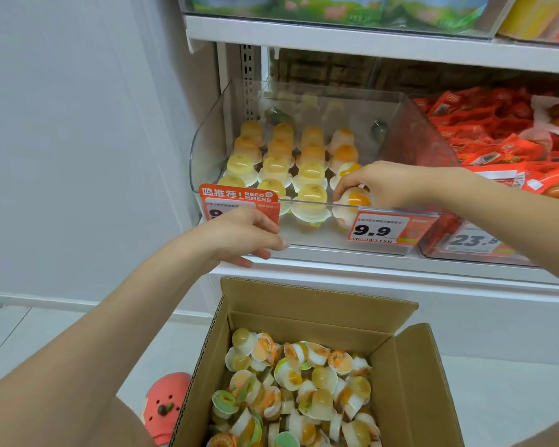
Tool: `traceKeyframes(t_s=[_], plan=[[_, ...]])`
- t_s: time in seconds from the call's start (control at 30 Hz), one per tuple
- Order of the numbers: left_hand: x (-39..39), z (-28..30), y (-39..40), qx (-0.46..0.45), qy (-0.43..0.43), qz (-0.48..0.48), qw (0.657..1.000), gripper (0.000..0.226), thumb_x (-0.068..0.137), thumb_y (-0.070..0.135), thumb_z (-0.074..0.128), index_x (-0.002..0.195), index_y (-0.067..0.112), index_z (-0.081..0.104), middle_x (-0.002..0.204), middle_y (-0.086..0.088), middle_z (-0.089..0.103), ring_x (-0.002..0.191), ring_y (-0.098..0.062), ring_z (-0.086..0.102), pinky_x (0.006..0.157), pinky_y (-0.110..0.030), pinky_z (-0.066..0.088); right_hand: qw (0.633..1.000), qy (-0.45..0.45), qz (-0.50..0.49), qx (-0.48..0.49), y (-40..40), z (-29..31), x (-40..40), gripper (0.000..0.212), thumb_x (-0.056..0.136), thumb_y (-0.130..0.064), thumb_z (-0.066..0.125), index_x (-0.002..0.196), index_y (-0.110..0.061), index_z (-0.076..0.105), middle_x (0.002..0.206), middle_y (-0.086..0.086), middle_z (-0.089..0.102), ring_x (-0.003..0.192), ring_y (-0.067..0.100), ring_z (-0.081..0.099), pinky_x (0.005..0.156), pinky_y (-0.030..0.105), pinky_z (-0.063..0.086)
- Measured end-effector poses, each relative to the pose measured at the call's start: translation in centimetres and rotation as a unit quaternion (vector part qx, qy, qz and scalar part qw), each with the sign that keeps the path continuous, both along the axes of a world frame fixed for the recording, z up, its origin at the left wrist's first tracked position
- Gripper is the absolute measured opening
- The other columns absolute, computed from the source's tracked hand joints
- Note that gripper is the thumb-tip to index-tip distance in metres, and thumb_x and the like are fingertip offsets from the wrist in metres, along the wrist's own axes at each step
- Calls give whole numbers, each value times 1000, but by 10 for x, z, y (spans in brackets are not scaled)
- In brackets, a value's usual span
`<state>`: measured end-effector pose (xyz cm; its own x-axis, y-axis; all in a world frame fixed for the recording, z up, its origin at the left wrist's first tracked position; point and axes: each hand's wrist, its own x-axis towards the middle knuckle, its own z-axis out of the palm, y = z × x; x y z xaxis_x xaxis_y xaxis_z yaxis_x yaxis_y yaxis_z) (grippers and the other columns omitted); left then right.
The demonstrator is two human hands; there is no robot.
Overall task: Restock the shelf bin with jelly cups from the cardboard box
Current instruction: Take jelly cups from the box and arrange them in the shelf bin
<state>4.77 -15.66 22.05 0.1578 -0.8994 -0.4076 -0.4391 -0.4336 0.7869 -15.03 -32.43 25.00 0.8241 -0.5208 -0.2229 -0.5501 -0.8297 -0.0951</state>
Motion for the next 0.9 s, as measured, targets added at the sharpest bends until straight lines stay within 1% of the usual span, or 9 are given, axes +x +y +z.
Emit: traceKeyframes(t_s=[0.07, 0.17, 0.23, 0.37, 0.47, 0.57, 0.7, 0.8, 0.9], plan=[[0, 0, -1, -1, 5, 3, 1000, 33, 83, 29, 71, 113, 22, 60, 104, 5, 67, 90, -6, 66, 72, -24, 55, 1000, 1, 7, 5, -1, -1, 1, 40, 84, -13, 65, 122, -24, 60, 110, -7, 61, 91, 10, 48, 64, 11, 30], [0, -1, -2, -2, 8, 4, 1000, 31, 83, 29, 71, 111, 21, 61, 105, 4, 66, 92, -7, 66, 73, -24, 55, 1000, 8, -1, 16, -2, 0, -1, 43, 84, -12, 66, 123, -26, 59, 98, -18, 54, 83, 5, 47, 66, -4, 31], [-1, -1, -2, -1, 9, 4, 1000, 31, 83, 28, 72, 111, 21, 61, 105, 3, 66, 92, -7, 66, 73, -24, 55, 999, 9, -15, 29, -2, 1, -3, 43, 83, -14, 68, 123, -28, 58, 92, -25, 49, 79, 1, 48, 66, -5, 31], [-1, -3, -2, -4, 8, 4, 1000, 34, 82, 26, 73, 113, 20, 60, 105, 2, 67, 92, -7, 66, 73, -24, 55, 999, 14, -17, 44, -3, -1, -3, 51, 82, -15, 69, 127, -32, 53, 114, -15, 54, 96, 5, 47, 69, 3, 35], [0, -5, 1, -3, 1, 0, 1000, 34, 83, 24, 72, 114, 20, 58, 105, 1, 66, 92, -8, 65, 74, -25, 54, 997, -5, -35, 64, -2, 5, -7, 66, 80, -4, 70, 135, -33, 45, 127, -16, 50, 105, 6, 49, 76, 7, 40], [1, -10, 8, 5, -15, -15, 1000, 31, 84, 22, 70, 113, 20, 59, 103, -1, 66, 92, -10, 64, 73, -24, 53, 993, -109, -37, 3, 13, 15, -20, 60, 81, -3, 70, 131, -27, 49, 122, -9, 56, 102, 13, 56, 86, 19, 47], [-9, -38, 18, 6, -83, -54, 995, 27, 82, 21, 71, 107, 16, 63, 101, -5, 67, 93, -20, 63, 69, -26, 49, 945, -292, 27, -148, 69, -10, -46, 27, 86, 1, 58, 107, -16, 61, 94, -5, 58, 84, 13, 51, 75, 32, 47], [-24, -78, 24, 9, -168, -135, 976, 30, 81, 17, 72, 109, 12, 62, 105, -3, 64, 99, -18, 61, 82, -29, 51, 950, -237, 138, -149, 109, -61, -58, 21, 87, -6, 52, 103, -18, 57, 96, -2, 61, 91, 17, 52, 68, 31, 47], [-38, -130, 32, 70, -237, -247, 937, 35, 83, 18, 70, 116, 11, 59, 112, -2, 61, 104, -20, 58, 87, -31, 49, 984, -89, 151, -42, 134, -124, -56, 29, 89, -5, 53, 116, -18, 56, 107, 1, 60, 101, 21, 53, 74, 35, 52]])
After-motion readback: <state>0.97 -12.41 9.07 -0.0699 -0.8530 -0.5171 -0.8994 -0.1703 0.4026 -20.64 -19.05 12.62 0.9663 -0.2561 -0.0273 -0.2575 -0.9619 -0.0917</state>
